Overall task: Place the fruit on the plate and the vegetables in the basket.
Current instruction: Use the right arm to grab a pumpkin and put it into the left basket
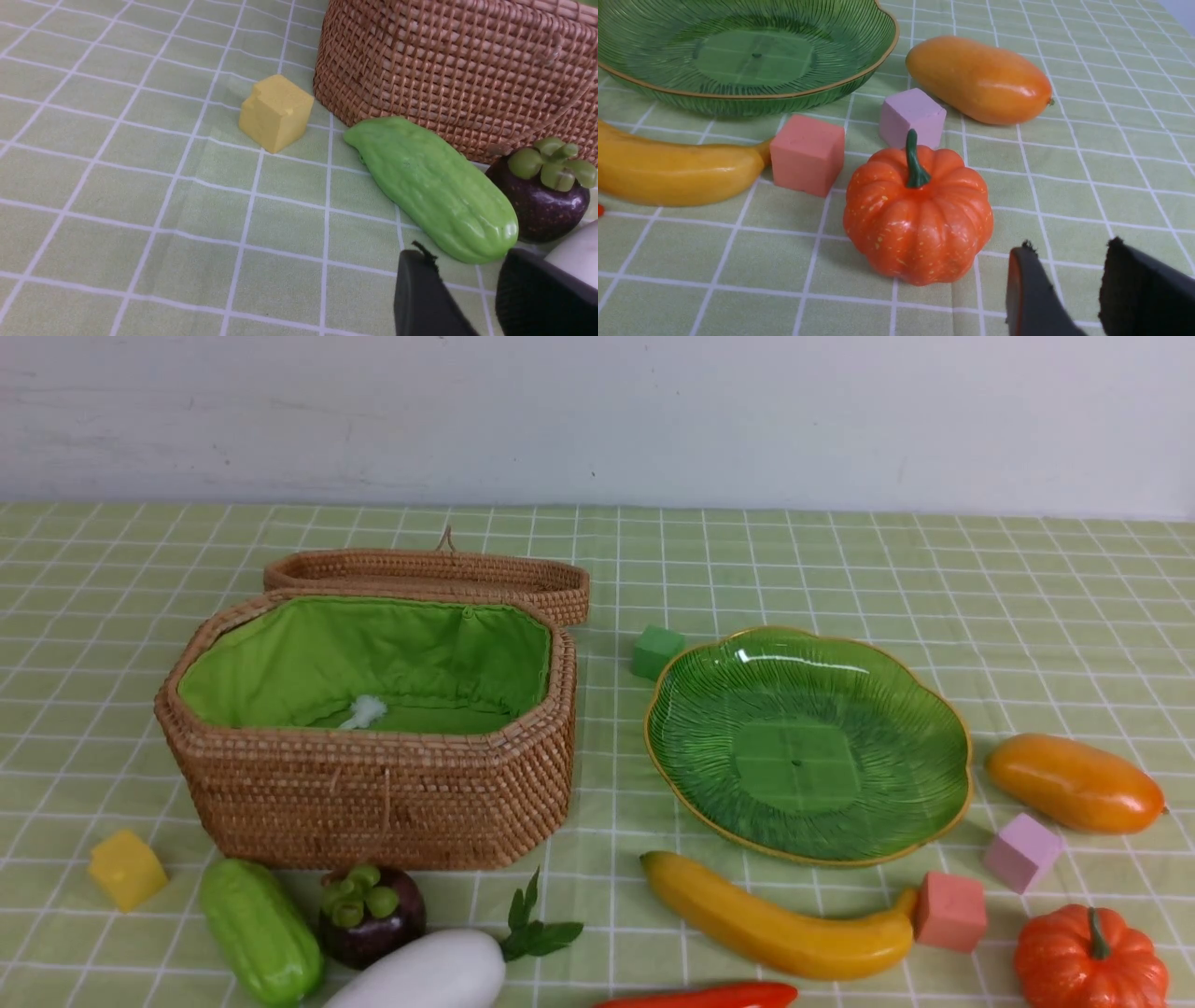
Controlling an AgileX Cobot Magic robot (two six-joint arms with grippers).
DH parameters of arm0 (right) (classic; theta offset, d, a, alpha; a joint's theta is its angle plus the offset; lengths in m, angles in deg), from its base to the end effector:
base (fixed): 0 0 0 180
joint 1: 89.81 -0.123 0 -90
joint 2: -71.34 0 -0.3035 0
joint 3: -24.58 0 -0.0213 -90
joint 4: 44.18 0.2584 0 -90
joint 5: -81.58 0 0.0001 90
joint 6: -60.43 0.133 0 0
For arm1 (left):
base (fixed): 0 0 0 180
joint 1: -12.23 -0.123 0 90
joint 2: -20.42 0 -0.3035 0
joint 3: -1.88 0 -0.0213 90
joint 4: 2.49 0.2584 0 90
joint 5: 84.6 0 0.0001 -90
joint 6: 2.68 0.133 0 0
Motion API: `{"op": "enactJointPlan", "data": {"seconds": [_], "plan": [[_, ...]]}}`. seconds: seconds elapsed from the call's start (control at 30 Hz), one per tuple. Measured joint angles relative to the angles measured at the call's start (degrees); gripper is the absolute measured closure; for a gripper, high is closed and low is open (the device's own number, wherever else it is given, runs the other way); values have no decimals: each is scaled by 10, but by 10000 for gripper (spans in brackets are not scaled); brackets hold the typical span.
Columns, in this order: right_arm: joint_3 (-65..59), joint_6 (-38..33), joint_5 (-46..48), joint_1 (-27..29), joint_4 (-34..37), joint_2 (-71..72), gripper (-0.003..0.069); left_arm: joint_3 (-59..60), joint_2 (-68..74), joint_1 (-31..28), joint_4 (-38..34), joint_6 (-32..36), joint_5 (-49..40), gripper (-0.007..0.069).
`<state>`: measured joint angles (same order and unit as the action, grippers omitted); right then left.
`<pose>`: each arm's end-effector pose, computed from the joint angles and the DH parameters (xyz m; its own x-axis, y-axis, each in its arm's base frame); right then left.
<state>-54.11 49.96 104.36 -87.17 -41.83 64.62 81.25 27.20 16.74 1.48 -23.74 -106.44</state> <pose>0.0808 -0.0016 0.1589 -0.3128 -0.1301 -0.9409 -0.0143 0.9911 -0.1323 0.0815 -0.0030 0.1564 -0.3093 -0.2750 -0.9103 -0.0400 0.9602 -0.2765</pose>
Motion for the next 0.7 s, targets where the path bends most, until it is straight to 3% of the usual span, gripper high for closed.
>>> {"op": "enactJointPlan", "data": {"seconds": [0.33,0.7], "plan": [[-3,0,-27,0,-37,0,419,0,0,0,0,0,0,386],[-6,0,-336,0,-29,0,419,0,0,0,0,0,0,386]]}}
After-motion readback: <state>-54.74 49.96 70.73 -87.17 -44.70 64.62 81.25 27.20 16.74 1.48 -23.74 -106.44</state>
